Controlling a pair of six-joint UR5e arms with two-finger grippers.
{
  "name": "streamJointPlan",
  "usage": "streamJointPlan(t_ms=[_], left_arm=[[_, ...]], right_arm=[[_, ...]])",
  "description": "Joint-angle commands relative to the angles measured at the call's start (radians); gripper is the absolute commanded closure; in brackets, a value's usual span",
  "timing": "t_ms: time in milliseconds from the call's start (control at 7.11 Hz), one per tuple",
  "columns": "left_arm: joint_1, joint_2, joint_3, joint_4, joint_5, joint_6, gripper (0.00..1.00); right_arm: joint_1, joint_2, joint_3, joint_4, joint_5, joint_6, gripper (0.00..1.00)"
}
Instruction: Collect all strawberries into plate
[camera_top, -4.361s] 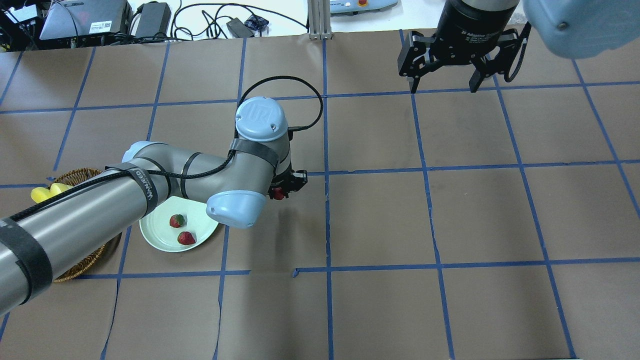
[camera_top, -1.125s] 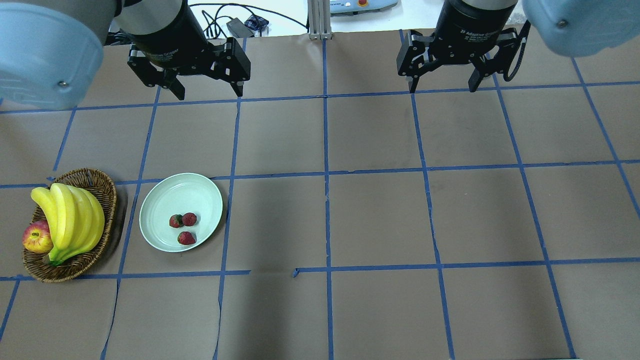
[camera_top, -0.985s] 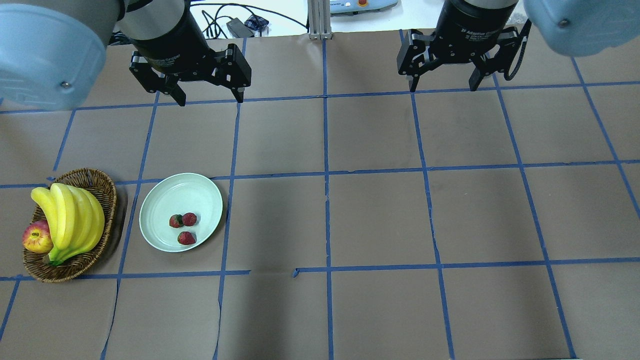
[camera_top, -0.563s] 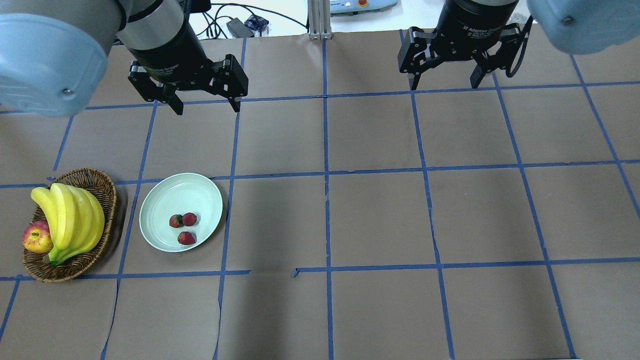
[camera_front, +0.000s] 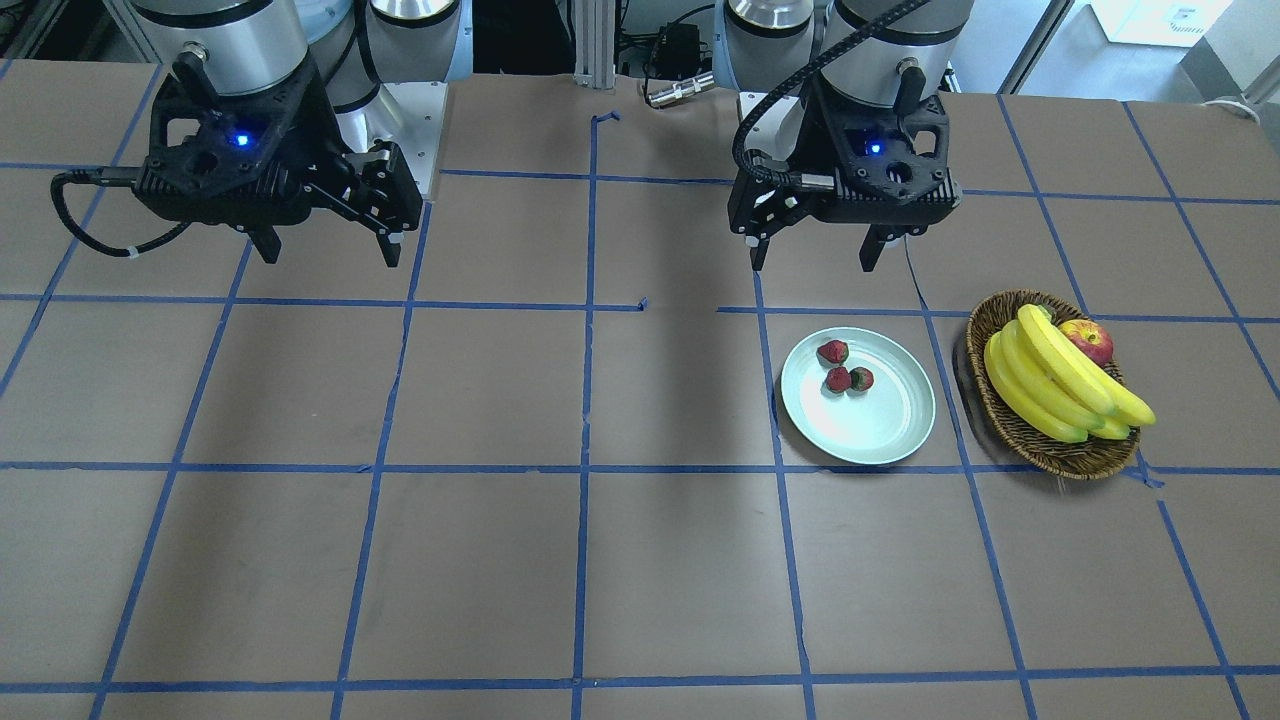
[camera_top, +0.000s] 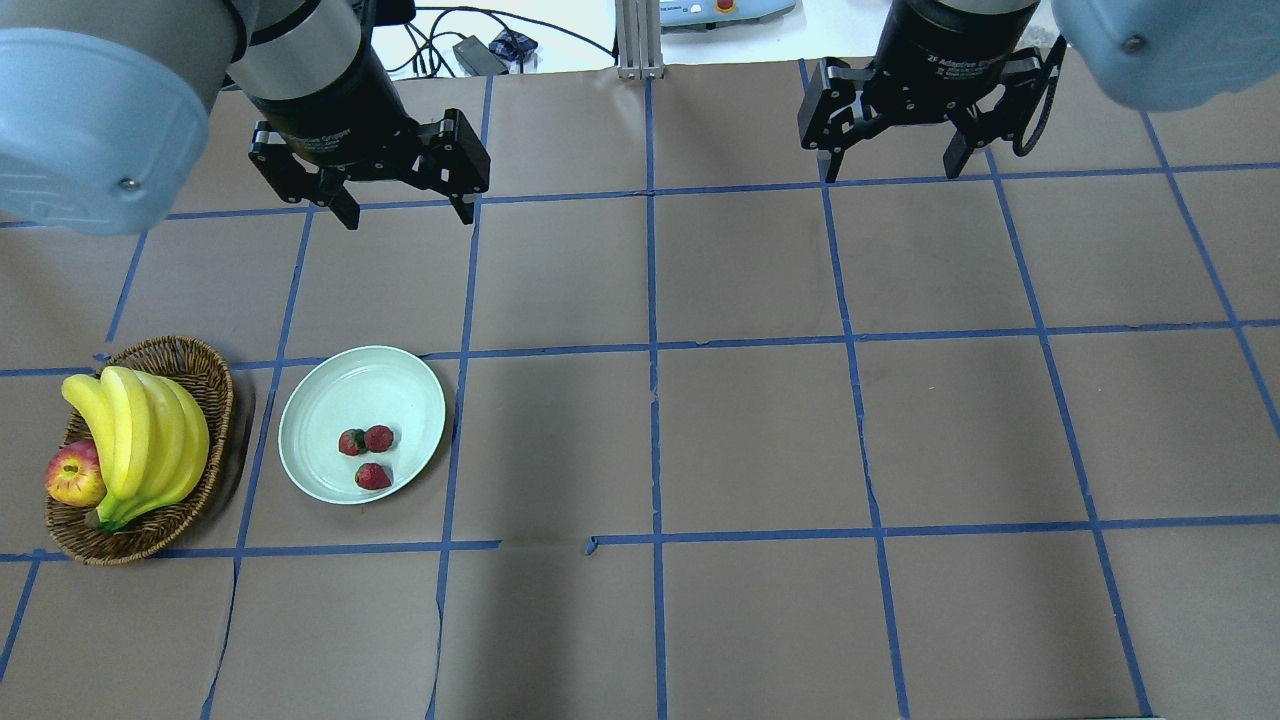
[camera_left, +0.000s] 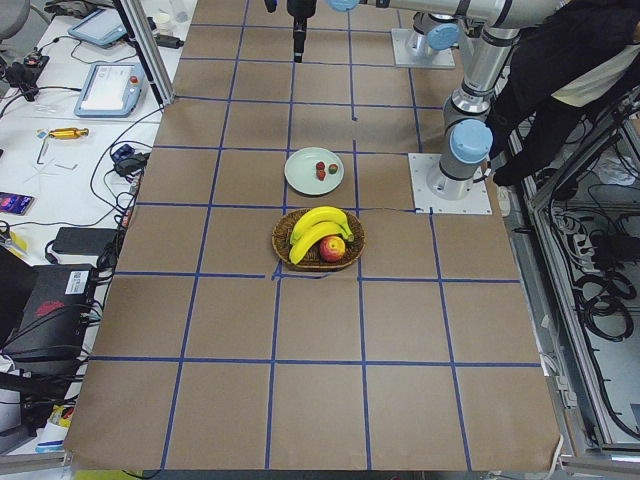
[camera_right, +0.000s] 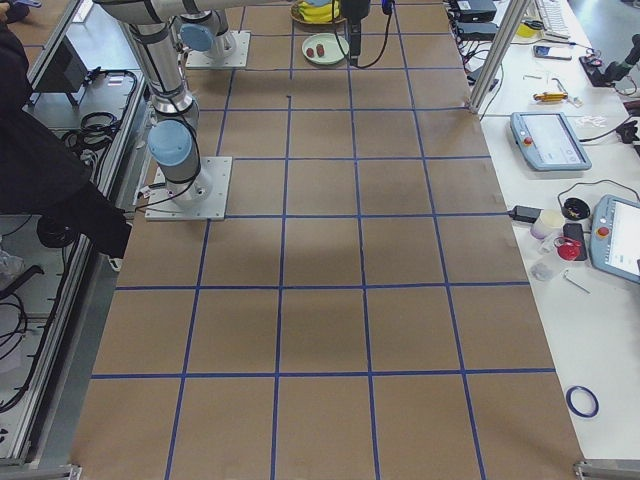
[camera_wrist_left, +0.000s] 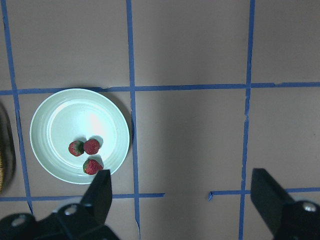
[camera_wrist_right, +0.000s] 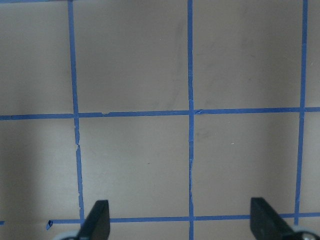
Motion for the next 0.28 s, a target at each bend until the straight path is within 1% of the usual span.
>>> streamJointPlan(t_ms=[0,141], left_arm=[[-0.001,0.002,-0.002,0.002,0.004,-0.001,0.0],[-0.001,0.0,-0.002,0.002,0.003,0.0,0.0]], right_arm=[[-0.001,0.0,-0.004,0.001,-0.003,0.0,0.0],[0.0,0.0,-0.004,0.001,-0.002,0.002,0.0]])
